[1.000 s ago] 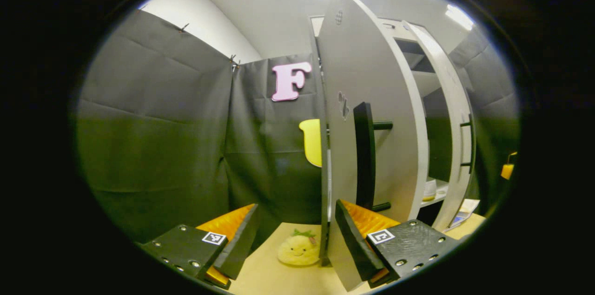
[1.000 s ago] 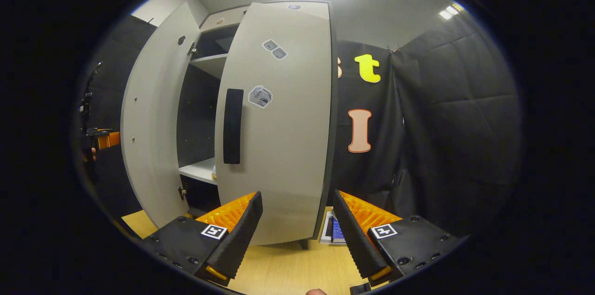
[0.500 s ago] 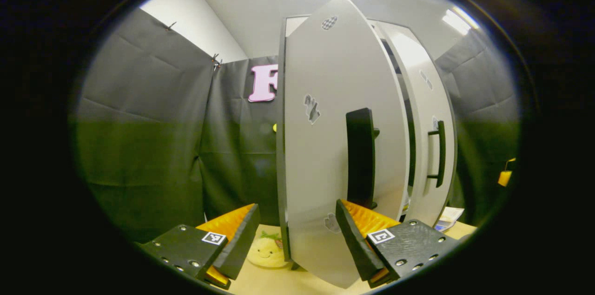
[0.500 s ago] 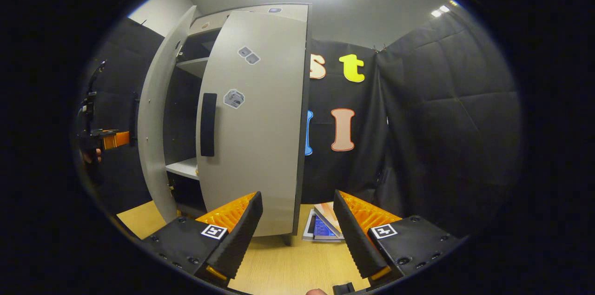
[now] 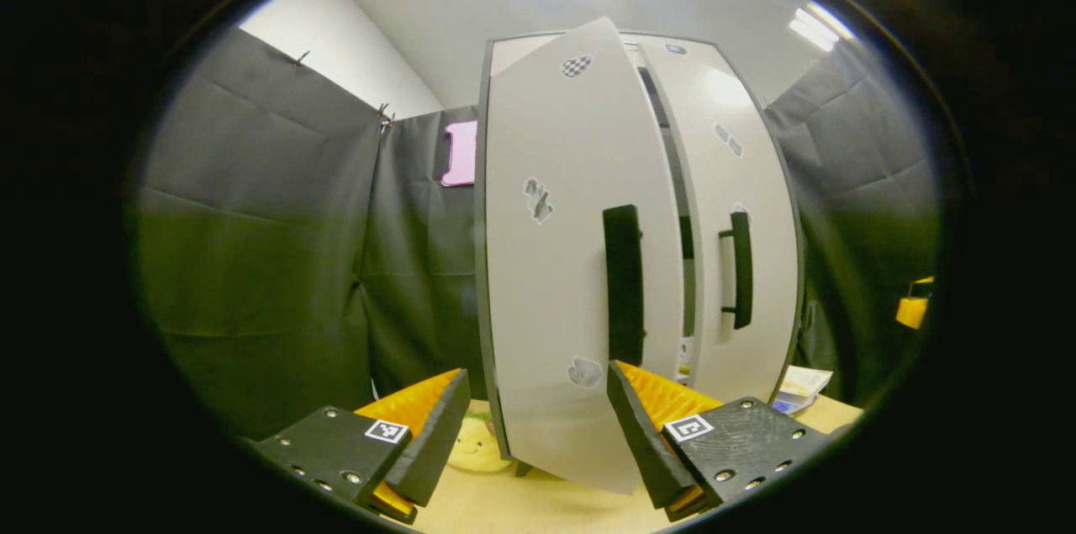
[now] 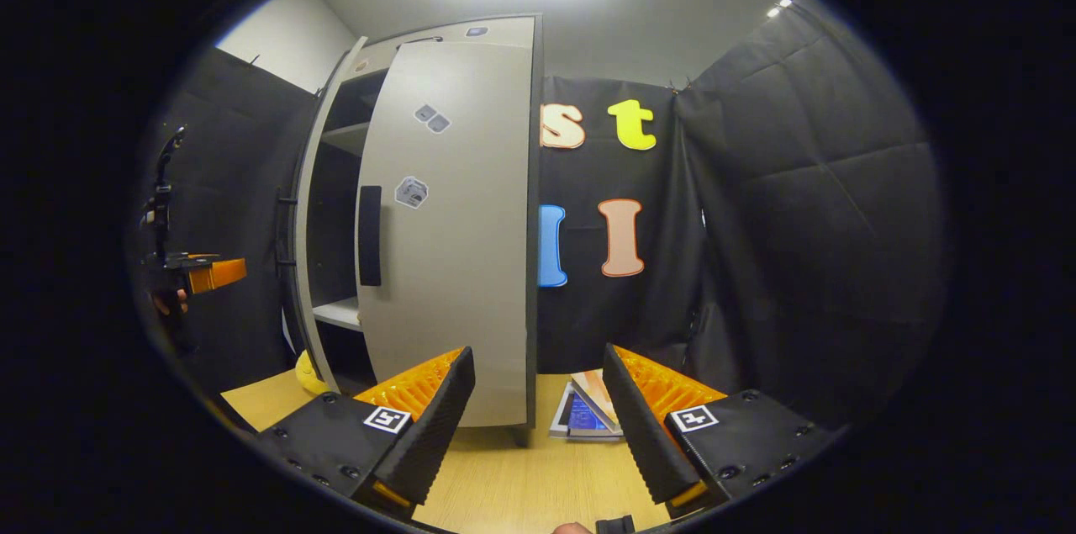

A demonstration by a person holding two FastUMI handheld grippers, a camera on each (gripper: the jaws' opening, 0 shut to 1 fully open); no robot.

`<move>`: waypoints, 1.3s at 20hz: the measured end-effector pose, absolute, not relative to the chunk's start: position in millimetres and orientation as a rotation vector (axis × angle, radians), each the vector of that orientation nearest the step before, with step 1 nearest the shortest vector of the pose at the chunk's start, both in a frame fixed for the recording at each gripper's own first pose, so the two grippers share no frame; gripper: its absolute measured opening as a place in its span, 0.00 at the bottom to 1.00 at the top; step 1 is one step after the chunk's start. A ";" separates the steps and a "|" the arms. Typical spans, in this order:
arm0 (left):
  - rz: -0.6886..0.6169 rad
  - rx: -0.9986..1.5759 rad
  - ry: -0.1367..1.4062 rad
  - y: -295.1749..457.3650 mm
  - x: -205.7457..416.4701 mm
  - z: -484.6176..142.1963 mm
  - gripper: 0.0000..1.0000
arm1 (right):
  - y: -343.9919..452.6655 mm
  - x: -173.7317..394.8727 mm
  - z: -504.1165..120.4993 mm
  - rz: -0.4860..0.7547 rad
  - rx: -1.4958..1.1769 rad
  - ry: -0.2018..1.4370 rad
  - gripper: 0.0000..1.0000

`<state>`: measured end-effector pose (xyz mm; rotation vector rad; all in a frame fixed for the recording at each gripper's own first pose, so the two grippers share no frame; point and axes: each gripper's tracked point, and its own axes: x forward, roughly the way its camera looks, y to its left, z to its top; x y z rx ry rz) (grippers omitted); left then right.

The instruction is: Grab one shoe with the right hand and put it into the shoe cabinet, grab the other shoe with the left hand and put it into the shoe cabinet; then close the right door with the right hand and the left door with the left hand.

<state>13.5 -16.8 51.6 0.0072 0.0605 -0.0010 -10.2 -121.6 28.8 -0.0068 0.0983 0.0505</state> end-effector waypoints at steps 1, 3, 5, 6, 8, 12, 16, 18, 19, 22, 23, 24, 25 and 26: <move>-0.009 0.013 0.066 -19.6 7.3 51.3 0.93 | -121.6 -12.5 26.4 0.048 -0.005 0.099 0.96; -0.026 0.019 0.075 -24.2 -9.5 47.3 0.94 | -115.7 -20.1 27.0 0.059 0.014 0.091 0.96; -0.043 0.029 0.074 -24.0 -26.0 45.1 0.94 | -110.6 -30.3 27.7 0.057 0.013 0.089 0.96; -0.049 0.034 0.075 -23.7 -34.5 44.5 0.94 | -108.1 -35.2 29.2 0.052 0.015 0.087 0.94; -0.058 0.039 0.088 -18.6 -48.0 41.0 0.94 | -95.4 -44.5 31.2 0.068 0.022 0.084 0.96; -0.074 0.018 0.084 -11.5 -69.1 44.4 0.94 | -81.0 -61.6 35.3 0.068 0.002 0.078 0.96; -0.089 0.012 0.074 -5.2 -84.0 47.5 0.94 | -65.9 -79.8 40.6 0.071 0.004 0.069 0.96; -0.091 0.008 0.072 -4.1 -88.7 47.2 0.95 | -57.3 -86.2 45.2 0.075 0.005 0.060 0.96; -0.091 0.008 0.071 -2.1 -91.1 47.9 0.95 | -54.1 -89.1 46.6 0.077 0.003 0.054 0.96; -0.092 0.007 0.064 5.9 -99.9 49.8 0.94 | -46.3 -94.7 52.4 0.079 -0.001 0.038 0.96; -0.092 0.007 0.063 8.1 -101.4 50.3 0.94 | -43.8 -97.9 51.6 0.082 0.000 0.036 0.96; -0.092 0.006 0.061 9.8 -103.3 50.2 0.94 | -42.4 -100.0 51.9 0.081 0.003 0.034 0.94; -0.092 0.006 0.061 11.0 -104.1 50.8 0.95 | -41.6 -100.3 51.5 0.081 0.003 0.034 0.94; -0.090 0.006 0.060 12.4 -105.5 51.0 0.94 | -41.5 -101.4 52.9 0.079 0.005 0.033 0.96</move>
